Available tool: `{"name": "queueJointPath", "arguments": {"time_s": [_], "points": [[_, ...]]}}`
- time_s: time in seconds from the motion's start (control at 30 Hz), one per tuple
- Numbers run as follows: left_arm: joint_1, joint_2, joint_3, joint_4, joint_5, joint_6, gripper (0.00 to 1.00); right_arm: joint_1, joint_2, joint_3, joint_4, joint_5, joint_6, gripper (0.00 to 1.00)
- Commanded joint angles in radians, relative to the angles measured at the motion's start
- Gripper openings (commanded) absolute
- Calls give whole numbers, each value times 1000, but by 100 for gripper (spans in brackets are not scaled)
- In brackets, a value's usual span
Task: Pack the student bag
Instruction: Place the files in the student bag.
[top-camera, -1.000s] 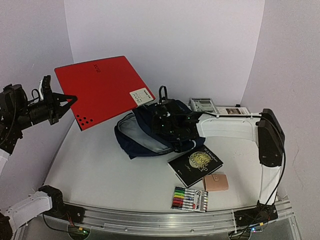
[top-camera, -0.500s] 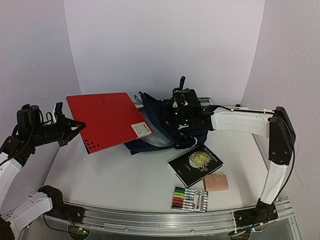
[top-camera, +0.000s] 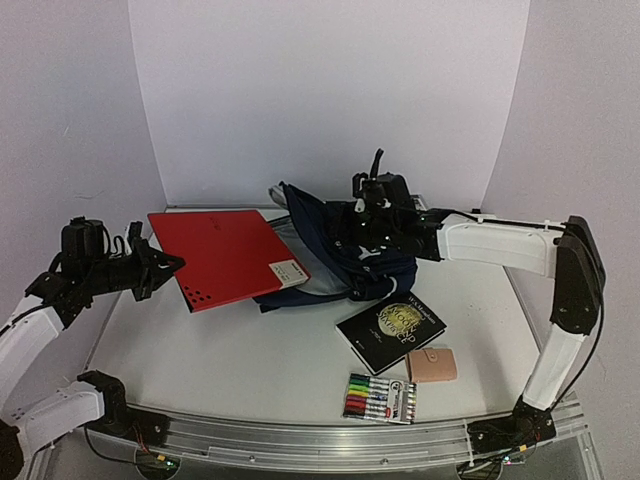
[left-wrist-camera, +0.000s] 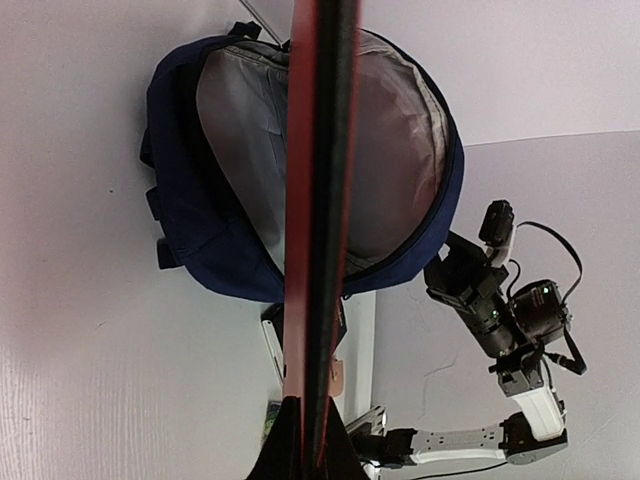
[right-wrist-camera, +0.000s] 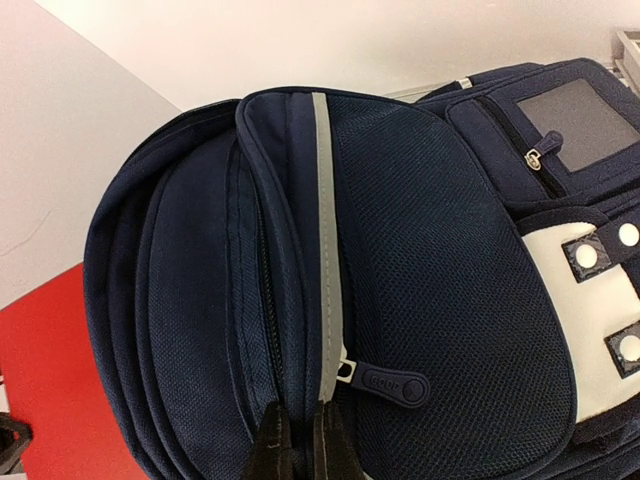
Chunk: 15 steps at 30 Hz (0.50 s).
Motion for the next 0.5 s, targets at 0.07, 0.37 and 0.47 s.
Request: {"name": "queueJointPath", "arguments": {"time_s": [0.07,0.37,0.47], "points": [[1,120,-44,470,156,-142,0,51,-128,14,136,-2,21,0],[2,253,-46,656,238,-200,0,109,-106,60,136,-4,18,0],[2,279,-40,665,250,-203,0,121,-98,71,137,-4,18,0]]}}
